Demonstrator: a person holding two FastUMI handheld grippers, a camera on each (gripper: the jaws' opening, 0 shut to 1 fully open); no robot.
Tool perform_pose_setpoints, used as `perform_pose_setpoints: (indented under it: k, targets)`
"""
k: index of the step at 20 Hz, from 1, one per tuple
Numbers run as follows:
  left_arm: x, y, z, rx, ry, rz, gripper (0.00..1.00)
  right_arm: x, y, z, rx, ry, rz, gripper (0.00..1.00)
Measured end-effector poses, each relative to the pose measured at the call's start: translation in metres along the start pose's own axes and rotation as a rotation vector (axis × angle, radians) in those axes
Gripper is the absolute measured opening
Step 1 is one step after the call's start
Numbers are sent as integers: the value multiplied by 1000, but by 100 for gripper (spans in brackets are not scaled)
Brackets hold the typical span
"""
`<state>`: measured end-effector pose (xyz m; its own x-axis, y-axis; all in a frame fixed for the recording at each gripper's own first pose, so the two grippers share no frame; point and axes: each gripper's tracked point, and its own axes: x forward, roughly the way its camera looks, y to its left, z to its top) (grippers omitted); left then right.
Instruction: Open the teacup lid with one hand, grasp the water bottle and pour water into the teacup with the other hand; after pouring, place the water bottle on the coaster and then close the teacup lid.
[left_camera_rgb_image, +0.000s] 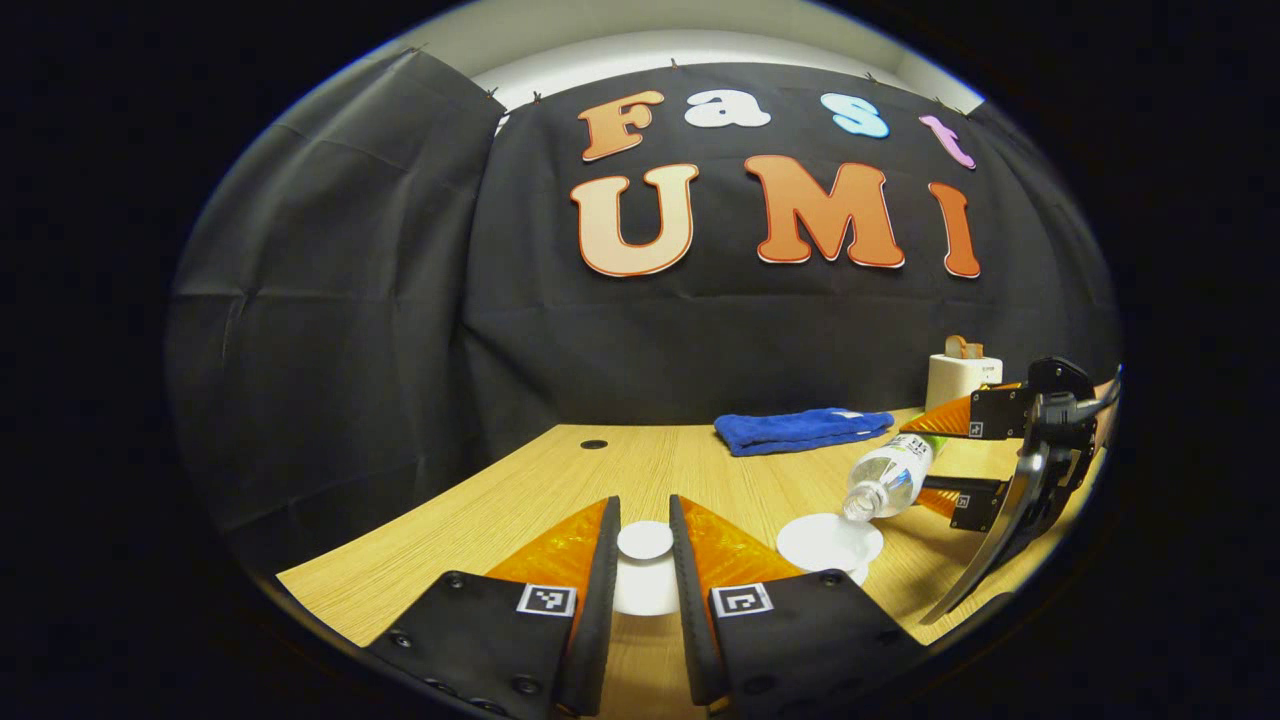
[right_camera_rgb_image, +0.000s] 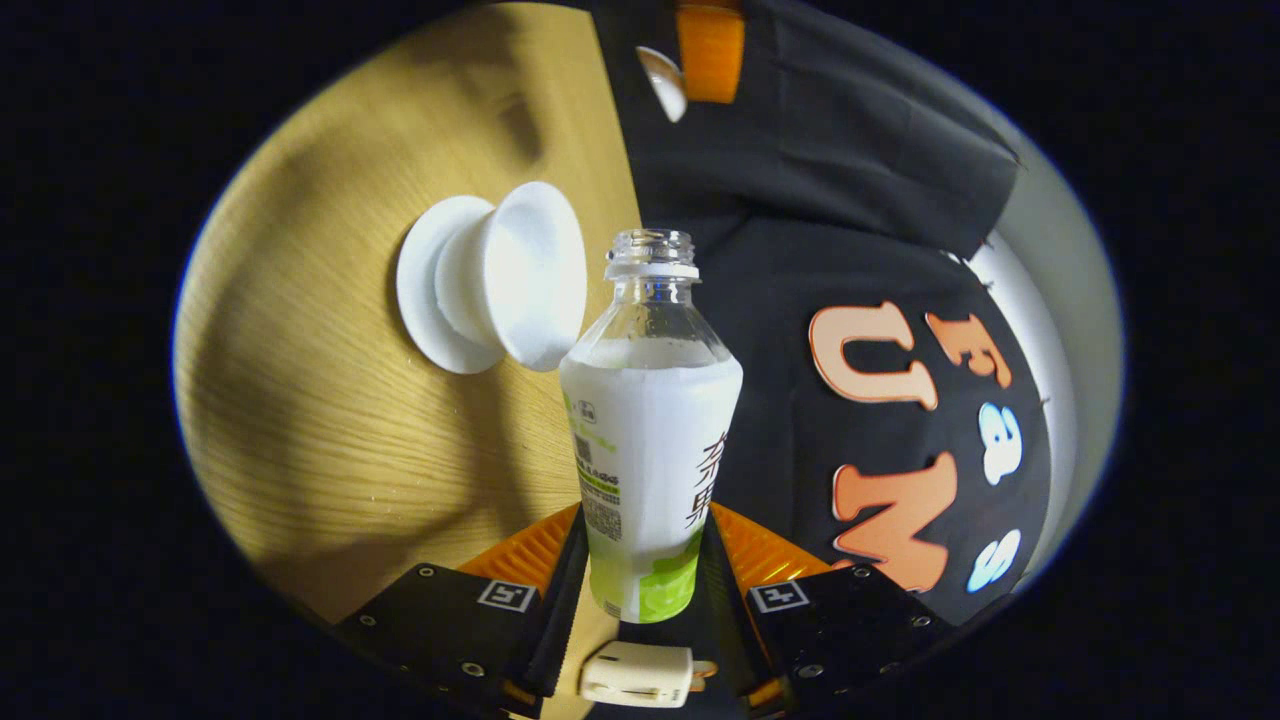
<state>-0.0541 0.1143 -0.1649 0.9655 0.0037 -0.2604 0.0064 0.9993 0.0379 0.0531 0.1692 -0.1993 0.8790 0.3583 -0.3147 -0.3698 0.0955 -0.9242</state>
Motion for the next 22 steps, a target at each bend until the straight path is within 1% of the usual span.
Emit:
perform_pose_setpoints:
  k: [1, 2, 7, 8, 10, 13, 17, 21, 22]
  targets:
    - [-1, -3, 2, 2, -7, -4, 33, 1, -2, -3, 66, -1, 0, 63]
    - [0, -8, 7, 4, -14, -7, 35, 1, -7, -5, 133, -4, -1, 63]
    - [6, -36, 26, 6, -42, -38, 35, 1, -42, -23, 476, -20, 2, 63]
    - [6, -42, 29, 8, -52, -45, 32, 2, -50, -27, 549, -25, 1, 64]
    - [6, -54, 36, 14, -68, -57, 35, 9, -60, -39, 685, -25, 9, 63]
    - [6, -70, 47, 10, -89, -75, 35, 13, -69, -54, 852, -24, 7, 64]
    - [7, -88, 52, 6, -104, -91, 35, 19, -71, -73, 1064, -22, 20, 64]
    - [5, -97, 52, 7, -104, -91, 35, 32, -56, -91, 1262, 8, 49, 64]
    - [5, -98, 50, 6, -102, -91, 33, 38, -47, -95, 1299, 26, 63, 64]
